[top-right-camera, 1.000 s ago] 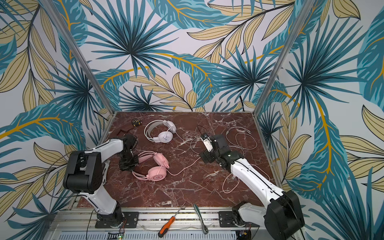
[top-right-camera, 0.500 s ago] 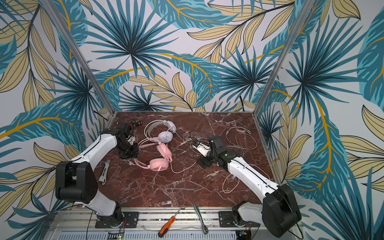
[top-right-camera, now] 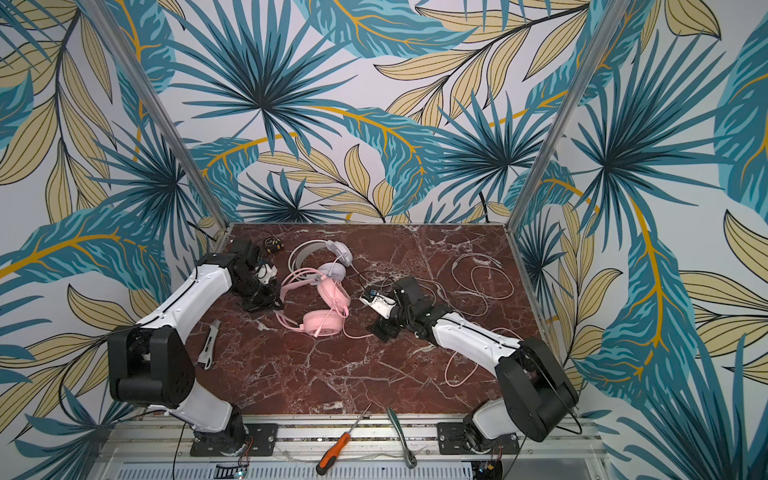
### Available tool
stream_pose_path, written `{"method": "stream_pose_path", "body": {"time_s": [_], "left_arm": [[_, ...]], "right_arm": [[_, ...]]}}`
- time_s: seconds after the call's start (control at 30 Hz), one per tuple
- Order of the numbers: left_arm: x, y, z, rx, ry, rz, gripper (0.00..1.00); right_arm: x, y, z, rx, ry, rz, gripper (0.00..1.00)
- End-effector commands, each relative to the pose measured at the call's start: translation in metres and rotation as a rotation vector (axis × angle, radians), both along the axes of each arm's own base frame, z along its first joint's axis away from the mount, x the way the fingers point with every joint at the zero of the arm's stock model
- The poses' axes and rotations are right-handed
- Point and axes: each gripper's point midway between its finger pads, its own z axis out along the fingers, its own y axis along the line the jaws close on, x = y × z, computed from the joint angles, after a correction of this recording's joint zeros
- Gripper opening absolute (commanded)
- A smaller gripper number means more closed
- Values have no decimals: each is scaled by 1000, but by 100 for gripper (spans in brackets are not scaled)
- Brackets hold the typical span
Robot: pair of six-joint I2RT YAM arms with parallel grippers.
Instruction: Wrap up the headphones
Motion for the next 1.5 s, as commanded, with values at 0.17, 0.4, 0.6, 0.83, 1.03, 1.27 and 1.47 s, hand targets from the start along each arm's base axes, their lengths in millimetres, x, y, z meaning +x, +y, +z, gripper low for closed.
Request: {"method": "stream_pose_path", "body": {"time_s": [0.17,0.4,0.6,0.83,1.03,1.27,1.47], "left_arm": [[6,-20,49,-152,-106,6,0],[5,-25,60,-186,-130,-1,0],[5,-27,68,-210,-136,14,0],[7,-28,76,-218,-155,17,0],[10,-32,83,-250,-157,26,0],[7,-31,87,-249,-164,28,0],[7,-31,86,-243,-159,34,0]], "right_arm": [[2,23,-7,219,69,-70,92],[18,31,-23,244,65,-110,94],[35,32,-44,197,58,-146,96],[34,32,-64,181,94,-153,94],[42,33,-76,161,78,-158,89],[49,36,-74,166,40,-150,81],[37,36,-68,188,67,-128,69]]}}
